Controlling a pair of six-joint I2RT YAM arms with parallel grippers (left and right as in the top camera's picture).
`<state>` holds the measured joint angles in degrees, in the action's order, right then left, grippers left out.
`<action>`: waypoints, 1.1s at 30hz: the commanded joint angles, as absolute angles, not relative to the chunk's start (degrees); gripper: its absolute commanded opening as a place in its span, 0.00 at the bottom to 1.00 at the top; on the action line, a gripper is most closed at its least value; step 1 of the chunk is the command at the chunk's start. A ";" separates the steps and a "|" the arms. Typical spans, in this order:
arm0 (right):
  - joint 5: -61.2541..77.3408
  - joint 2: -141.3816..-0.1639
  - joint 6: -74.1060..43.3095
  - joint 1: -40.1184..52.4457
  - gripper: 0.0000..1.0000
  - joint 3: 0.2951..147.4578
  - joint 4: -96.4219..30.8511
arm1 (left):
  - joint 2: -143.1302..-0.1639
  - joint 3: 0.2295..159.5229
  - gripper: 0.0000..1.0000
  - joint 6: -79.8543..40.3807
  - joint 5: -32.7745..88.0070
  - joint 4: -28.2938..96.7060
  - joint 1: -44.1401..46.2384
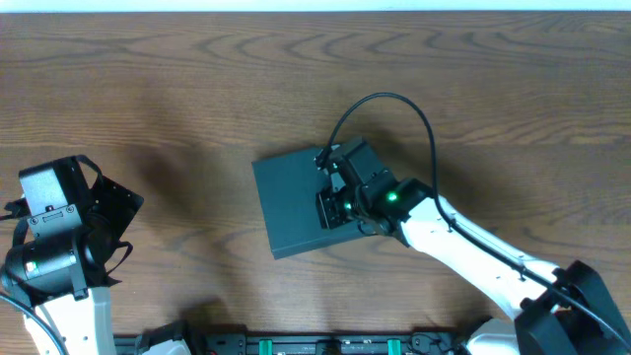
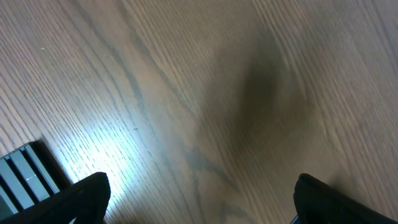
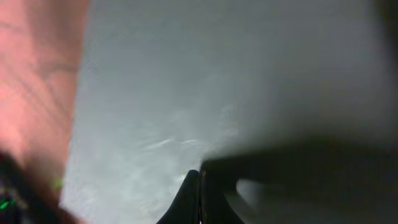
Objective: Pack container
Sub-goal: 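Press down on the closed lid's right side with the right gripper, then slide the closed box up and right with the right gripper on top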
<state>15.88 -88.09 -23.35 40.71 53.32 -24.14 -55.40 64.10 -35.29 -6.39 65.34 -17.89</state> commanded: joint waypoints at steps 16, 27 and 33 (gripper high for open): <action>24.05 -94.91 -16.97 55.24 0.01 57.01 -18.96 | -55.51 65.19 0.95 -34.68 -7.29 65.36 -18.09; 15.18 -100.47 -15.33 57.56 0.02 59.42 -22.90 | -55.51 65.19 0.96 -34.68 -7.29 65.36 -18.09; 0.32 -100.73 -16.97 55.94 0.01 59.42 -23.51 | -55.51 65.19 0.95 -34.68 -7.29 65.36 -18.09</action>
<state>14.20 -99.37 -16.27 57.69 59.51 -23.20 -55.40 64.10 -35.31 -6.39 65.34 -17.89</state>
